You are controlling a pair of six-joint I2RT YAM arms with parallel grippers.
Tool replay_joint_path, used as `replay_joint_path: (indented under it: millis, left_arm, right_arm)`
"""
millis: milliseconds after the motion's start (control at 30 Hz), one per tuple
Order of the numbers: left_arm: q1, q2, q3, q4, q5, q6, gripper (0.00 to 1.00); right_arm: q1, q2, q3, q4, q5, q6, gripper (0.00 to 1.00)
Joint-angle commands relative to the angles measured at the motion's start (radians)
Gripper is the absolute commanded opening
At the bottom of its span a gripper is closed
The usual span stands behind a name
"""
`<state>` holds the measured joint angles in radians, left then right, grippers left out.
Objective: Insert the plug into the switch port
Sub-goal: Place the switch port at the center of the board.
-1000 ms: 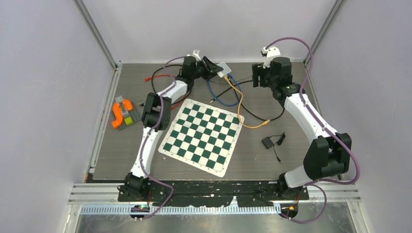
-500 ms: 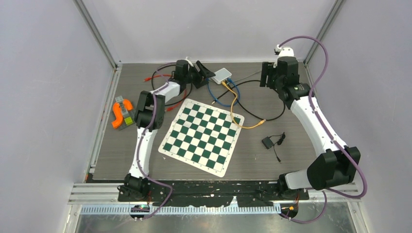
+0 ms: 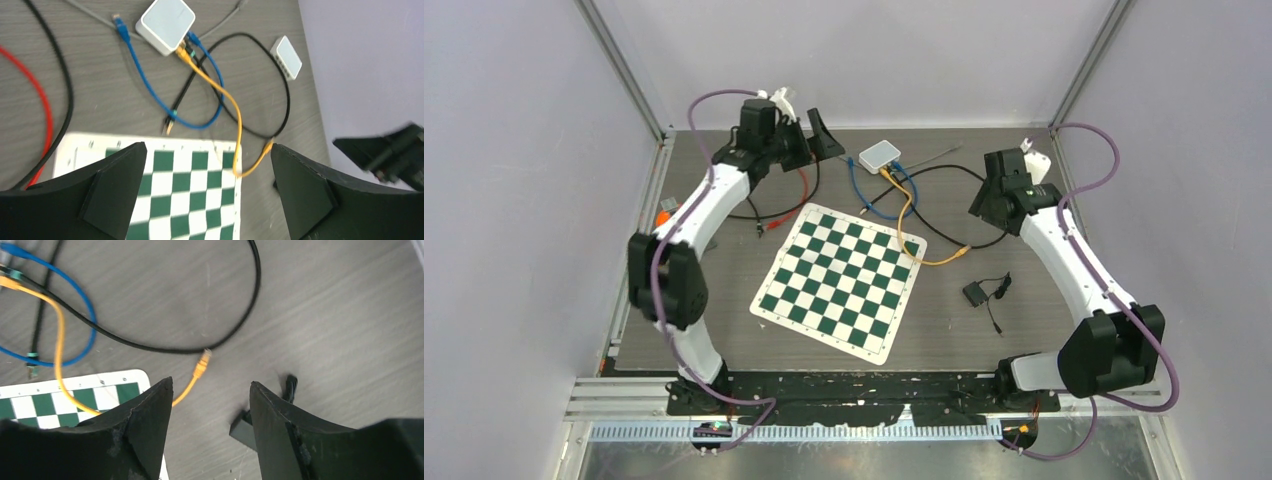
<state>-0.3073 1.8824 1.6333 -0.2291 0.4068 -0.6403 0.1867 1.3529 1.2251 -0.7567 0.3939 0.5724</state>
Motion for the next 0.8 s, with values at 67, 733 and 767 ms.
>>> replay_joint_path:
  millis: [67,733,767]
  left_arm:
    - [-0.010,-0.419,-0.264,-0.255,-0.157,0.219,1.00]
    - [0.004,-0.986,-0.798,-0.282,-0.105,0.330,1.00]
    - [0.004,-0.984,-0.791,-0.292,-0.104,0.330,1.00]
  right_arm:
    - [0.002,-0.050,-0.159,-0.098,0.021,0.285,0.67]
    - [0.001,-0.027,-0.424,0.110,0.150,0.431,0.67]
    - [0.001,-0.020,-0.424,0.114,0.171,0.436,0.66]
